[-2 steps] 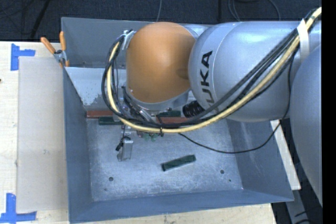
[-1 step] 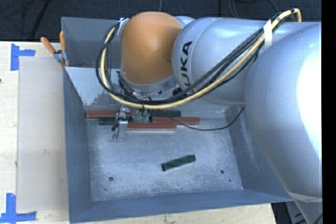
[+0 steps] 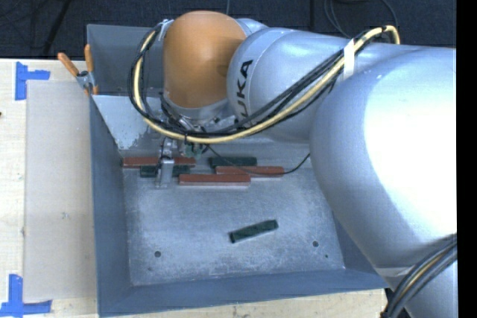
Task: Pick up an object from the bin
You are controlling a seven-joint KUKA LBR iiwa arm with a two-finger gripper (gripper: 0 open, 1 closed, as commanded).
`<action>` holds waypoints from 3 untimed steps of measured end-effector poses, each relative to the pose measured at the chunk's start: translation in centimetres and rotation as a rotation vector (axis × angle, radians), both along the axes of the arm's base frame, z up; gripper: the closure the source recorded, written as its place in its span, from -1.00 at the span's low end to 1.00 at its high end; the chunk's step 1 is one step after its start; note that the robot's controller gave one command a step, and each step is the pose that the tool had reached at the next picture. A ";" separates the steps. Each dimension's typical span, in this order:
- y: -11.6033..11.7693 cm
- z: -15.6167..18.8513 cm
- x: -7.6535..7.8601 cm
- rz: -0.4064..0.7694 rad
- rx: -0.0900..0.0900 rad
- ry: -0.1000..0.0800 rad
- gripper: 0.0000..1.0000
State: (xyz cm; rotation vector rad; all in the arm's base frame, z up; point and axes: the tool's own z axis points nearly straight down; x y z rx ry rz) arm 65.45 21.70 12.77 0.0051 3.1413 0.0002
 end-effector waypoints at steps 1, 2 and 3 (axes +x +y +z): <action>-2.2 2.8 -3.2 -0.021 0.000 0.000 -1.00; -4.0 -3.7 -3.4 -0.138 0.000 0.000 -1.00; -13.3 -5.8 -3.5 -0.046 -0.001 0.001 1.00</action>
Offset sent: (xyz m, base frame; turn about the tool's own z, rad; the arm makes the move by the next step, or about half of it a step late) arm -0.0345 -0.0464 -0.0577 0.1759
